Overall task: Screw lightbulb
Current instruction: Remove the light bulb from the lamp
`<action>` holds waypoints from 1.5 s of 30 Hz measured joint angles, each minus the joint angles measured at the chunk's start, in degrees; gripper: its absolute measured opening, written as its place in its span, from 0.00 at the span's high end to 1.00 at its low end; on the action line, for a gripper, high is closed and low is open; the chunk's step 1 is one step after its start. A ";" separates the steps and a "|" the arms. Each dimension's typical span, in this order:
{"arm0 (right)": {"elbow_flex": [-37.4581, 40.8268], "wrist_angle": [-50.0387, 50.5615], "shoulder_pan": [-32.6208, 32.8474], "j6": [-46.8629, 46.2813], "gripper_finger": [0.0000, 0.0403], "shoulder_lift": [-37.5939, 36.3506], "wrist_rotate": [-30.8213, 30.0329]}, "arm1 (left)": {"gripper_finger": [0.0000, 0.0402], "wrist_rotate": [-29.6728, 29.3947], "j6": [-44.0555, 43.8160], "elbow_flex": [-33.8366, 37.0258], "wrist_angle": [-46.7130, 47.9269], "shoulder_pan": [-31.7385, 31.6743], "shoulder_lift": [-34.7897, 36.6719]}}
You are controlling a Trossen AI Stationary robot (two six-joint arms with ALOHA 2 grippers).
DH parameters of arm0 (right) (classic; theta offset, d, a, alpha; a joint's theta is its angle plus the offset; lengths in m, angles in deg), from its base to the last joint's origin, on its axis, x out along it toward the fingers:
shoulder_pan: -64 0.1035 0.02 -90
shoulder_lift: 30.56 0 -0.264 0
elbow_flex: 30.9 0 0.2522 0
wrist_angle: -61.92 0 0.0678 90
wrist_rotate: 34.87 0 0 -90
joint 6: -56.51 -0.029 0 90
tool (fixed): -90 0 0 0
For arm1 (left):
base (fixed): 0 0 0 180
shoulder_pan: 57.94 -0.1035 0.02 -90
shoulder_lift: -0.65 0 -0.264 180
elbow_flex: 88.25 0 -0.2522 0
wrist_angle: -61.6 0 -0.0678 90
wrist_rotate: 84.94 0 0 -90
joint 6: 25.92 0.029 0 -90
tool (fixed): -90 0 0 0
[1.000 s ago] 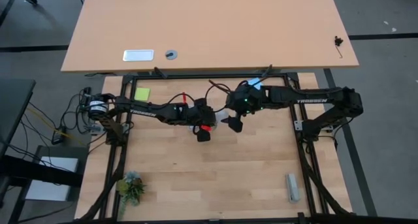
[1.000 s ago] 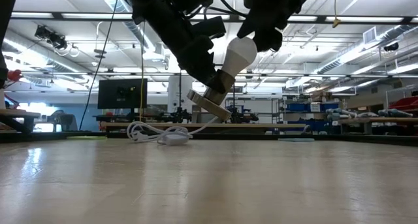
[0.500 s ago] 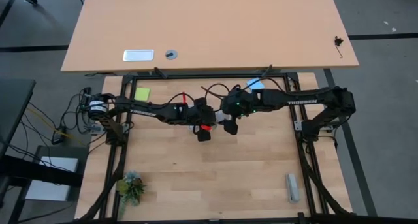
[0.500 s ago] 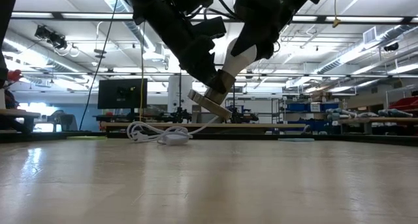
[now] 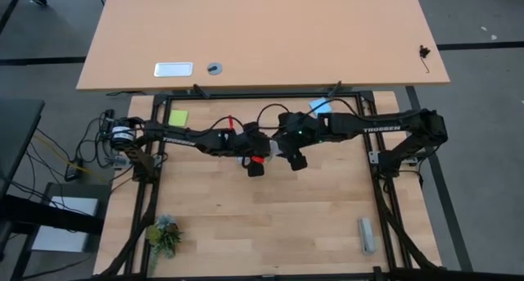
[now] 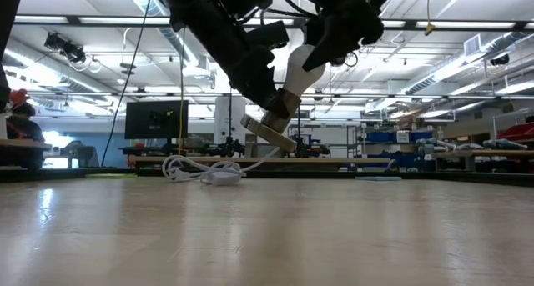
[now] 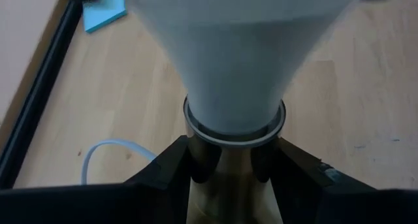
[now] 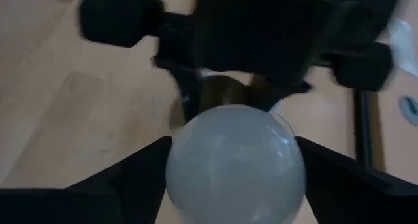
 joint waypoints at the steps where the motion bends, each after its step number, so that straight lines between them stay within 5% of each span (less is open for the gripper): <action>1: -0.02 0.17 0.32 -1.42 0.20 -0.35 -0.75 | 0.60 0.07 -0.19 0.00 0.02 0.04 0.00; 7: -0.04 0.59 2.97 -11.53 0.15 -3.96 -5.04 | 0.60 0.51 -0.06 0.02 0.11 0.04 -0.02; 13: -0.13 3.06 2.91 -39.57 0.14 -7.17 -7.01 | 0.60 0.51 -0.06 0.02 0.00 0.04 -0.02; 16: -0.13 4.29 2.66 -42.86 0.14 -6.01 -6.93 | 0.60 0.49 -0.06 0.02 -0.31 0.04 -0.02; 31: -0.06 1.44 1.18 -38.22 0.15 -0.85 -3.63 | 0.60 0.47 -0.19 0.02 -0.61 0.04 -0.02; 40: -0.06 1.53 0.87 -16.96 0.32 -0.85 -3.14 | 0.60 0.33 -0.17 0.02 -0.61 -0.02 -0.02; 45: -0.06 1.87 1.61 -1.55 0.29 -0.85 -2.98 | 0.60 0.32 0.22 0.02 -0.49 0.04 -0.02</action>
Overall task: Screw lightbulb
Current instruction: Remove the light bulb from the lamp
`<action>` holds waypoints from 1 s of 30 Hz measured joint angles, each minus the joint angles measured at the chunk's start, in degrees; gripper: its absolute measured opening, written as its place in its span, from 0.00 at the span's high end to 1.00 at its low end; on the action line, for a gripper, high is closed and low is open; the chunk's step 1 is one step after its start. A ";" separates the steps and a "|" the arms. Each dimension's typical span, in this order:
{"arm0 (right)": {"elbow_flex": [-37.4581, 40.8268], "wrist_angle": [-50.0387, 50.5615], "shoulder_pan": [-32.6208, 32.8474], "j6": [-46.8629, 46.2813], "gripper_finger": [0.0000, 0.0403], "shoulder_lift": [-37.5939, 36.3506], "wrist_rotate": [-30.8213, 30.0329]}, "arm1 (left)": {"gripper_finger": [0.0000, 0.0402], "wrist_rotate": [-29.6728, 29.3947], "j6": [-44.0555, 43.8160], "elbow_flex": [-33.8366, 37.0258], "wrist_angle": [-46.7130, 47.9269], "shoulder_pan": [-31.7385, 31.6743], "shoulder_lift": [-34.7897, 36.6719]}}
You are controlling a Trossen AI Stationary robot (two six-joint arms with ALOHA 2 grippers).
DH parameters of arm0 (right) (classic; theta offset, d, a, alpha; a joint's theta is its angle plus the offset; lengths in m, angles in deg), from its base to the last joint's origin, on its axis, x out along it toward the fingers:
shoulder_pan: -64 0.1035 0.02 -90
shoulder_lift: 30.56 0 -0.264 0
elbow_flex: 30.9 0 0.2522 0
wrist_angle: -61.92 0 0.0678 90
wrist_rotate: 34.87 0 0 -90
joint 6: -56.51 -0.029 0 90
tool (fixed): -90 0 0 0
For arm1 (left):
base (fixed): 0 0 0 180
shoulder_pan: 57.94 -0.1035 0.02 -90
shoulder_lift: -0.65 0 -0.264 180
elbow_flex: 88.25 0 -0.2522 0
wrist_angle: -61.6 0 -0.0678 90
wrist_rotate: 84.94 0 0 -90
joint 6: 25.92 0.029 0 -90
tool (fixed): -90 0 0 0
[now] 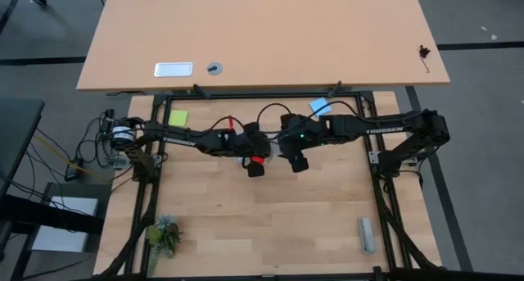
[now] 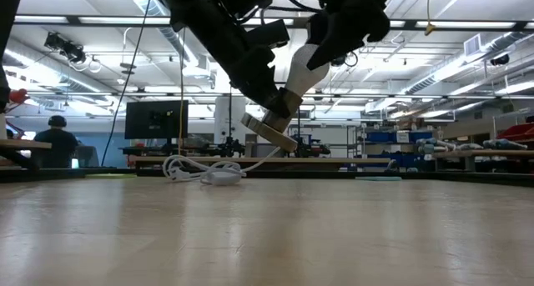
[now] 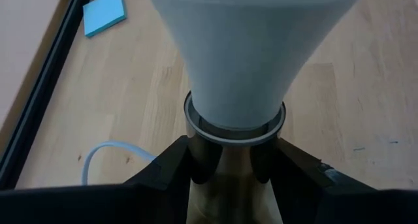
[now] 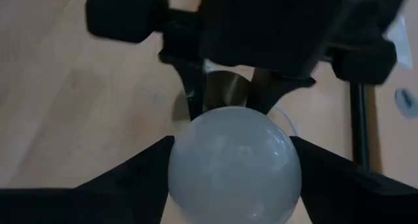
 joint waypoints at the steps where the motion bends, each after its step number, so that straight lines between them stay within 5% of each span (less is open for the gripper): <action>1: -0.01 0.13 0.17 1.58 0.26 0.00 -0.12 | 0.60 0.13 0.00 0.00 0.04 0.00 0.00; 10: -6.72 8.59 3.54 -8.79 0.13 -0.20 -8.70 | 0.60 1.03 -0.46 -0.02 0.42 0.00 0.11; 18: -10.80 13.58 2.67 -49.38 0.13 -0.25 -8.37 | 0.60 1.18 -1.05 0.00 0.49 0.00 0.09; 30: -9.60 10.69 2.18 -45.37 0.13 5.69 -3.78 | 0.60 1.29 -0.55 0.00 0.46 0.00 0.02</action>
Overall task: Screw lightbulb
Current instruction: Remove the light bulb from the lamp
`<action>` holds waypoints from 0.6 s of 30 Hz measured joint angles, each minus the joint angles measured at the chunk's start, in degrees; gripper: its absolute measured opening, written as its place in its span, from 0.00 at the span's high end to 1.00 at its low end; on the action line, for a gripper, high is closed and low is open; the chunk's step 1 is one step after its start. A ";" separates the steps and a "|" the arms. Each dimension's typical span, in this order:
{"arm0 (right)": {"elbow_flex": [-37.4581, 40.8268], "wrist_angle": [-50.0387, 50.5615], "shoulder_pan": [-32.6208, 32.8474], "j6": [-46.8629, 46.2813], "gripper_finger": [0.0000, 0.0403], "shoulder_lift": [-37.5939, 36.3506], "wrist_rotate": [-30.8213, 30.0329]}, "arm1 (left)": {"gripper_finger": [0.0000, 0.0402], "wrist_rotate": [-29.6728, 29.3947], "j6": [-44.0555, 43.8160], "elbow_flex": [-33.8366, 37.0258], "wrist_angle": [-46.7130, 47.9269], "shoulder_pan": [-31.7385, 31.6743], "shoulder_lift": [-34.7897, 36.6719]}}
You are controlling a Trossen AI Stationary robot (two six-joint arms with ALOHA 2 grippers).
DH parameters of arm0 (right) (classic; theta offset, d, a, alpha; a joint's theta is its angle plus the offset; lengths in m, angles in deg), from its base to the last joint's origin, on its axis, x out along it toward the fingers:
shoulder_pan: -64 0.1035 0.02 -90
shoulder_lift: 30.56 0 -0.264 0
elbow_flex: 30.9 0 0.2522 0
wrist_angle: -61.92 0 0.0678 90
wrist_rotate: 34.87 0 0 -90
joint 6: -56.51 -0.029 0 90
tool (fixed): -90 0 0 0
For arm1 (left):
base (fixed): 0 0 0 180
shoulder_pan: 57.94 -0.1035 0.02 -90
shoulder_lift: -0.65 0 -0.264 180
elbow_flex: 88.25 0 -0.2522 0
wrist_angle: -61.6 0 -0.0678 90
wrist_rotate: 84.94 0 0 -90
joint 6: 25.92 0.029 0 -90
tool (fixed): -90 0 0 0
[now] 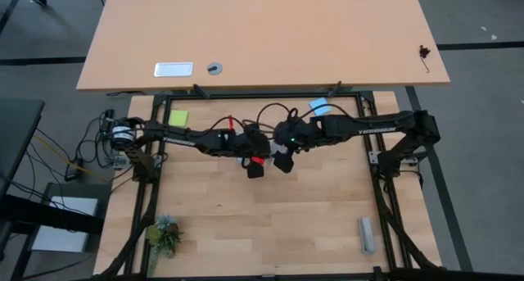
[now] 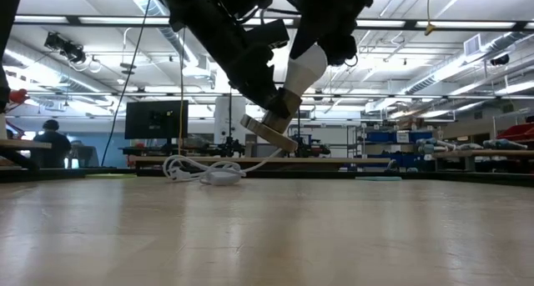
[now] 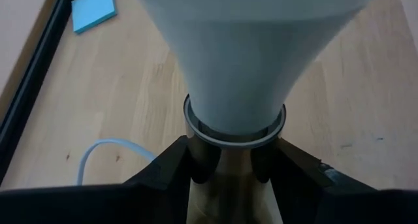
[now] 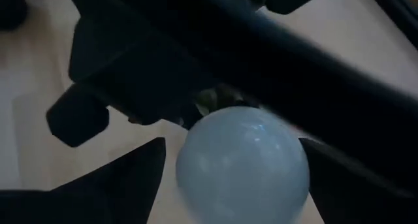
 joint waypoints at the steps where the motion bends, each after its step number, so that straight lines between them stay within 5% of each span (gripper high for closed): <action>1: 0.02 -0.06 -0.03 0.70 0.14 0.28 0.14 | 0.60 -0.01 -0.04 0.00 0.10 0.00 0.00; 10: 0.04 0.19 -1.10 9.40 0.28 0.47 0.60 | 0.60 0.00 -0.01 0.00 -0.35 -0.02 -0.02; 18: -0.69 1.23 -1.10 35.40 0.30 0.35 0.81 | 0.60 -0.04 0.16 -0.04 -0.70 -0.02 0.04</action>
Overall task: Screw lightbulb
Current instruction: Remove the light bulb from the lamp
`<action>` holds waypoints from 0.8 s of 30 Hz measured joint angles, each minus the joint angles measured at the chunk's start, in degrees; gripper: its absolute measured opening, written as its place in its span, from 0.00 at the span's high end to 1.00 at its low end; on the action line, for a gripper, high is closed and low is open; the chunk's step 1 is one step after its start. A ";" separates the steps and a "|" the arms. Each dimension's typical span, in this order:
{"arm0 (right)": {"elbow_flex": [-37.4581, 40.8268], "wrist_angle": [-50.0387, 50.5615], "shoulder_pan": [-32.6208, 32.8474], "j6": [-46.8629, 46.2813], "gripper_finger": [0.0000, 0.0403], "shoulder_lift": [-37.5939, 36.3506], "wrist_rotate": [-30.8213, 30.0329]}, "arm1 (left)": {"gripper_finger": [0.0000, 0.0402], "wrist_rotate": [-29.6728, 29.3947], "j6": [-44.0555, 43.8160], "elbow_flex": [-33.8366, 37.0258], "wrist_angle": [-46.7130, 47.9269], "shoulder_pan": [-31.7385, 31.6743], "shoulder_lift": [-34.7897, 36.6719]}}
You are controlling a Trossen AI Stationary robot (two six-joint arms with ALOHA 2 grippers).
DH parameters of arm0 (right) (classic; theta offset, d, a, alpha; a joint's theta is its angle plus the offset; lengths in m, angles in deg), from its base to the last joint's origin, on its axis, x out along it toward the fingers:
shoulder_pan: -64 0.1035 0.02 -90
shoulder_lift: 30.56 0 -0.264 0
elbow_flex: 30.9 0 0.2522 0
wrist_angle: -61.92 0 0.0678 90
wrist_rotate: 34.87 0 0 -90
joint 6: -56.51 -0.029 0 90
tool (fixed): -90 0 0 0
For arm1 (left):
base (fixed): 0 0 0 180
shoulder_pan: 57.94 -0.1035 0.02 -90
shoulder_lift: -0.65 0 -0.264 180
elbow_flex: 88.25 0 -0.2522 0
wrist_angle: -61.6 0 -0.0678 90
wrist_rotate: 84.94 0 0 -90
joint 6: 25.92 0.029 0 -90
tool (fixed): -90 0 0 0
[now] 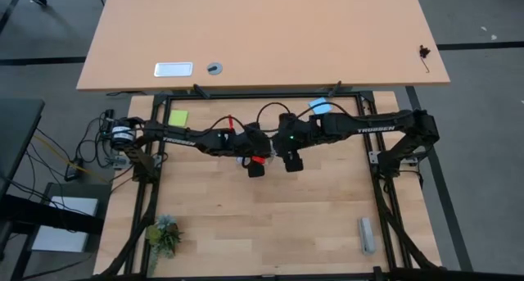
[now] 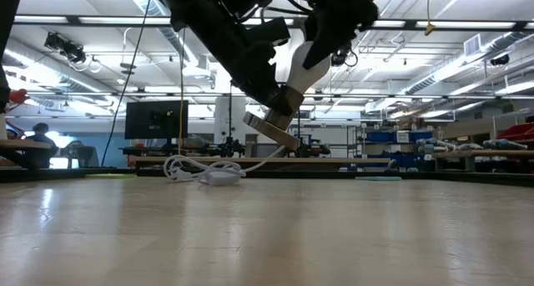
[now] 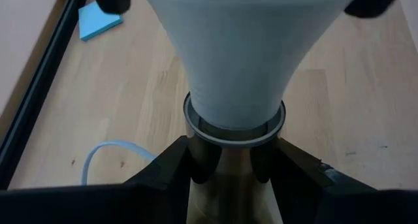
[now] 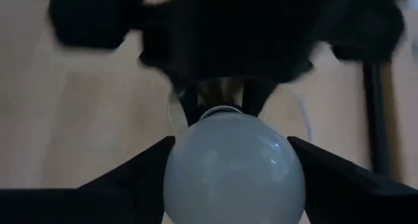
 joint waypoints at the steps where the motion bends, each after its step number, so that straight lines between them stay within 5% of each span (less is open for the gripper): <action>1: 0.08 0.09 0.02 4.37 0.29 0.00 0.04 | 0.60 -0.02 0.01 0.00 -0.03 0.00 0.00; 5: 0.23 0.07 0.30 16.42 0.26 0.00 -0.36 | 0.60 0.00 0.07 0.00 0.20 0.00 0.00; 10: -0.01 0.14 1.10 18.28 0.24 0.02 -2.89 | 0.60 0.09 0.17 -0.02 0.30 -0.02 0.04; 24: -2.77 1.56 5.14 -8.67 0.15 -0.07 -5.77 | 0.60 0.96 0.17 0.13 1.05 0.02 -0.09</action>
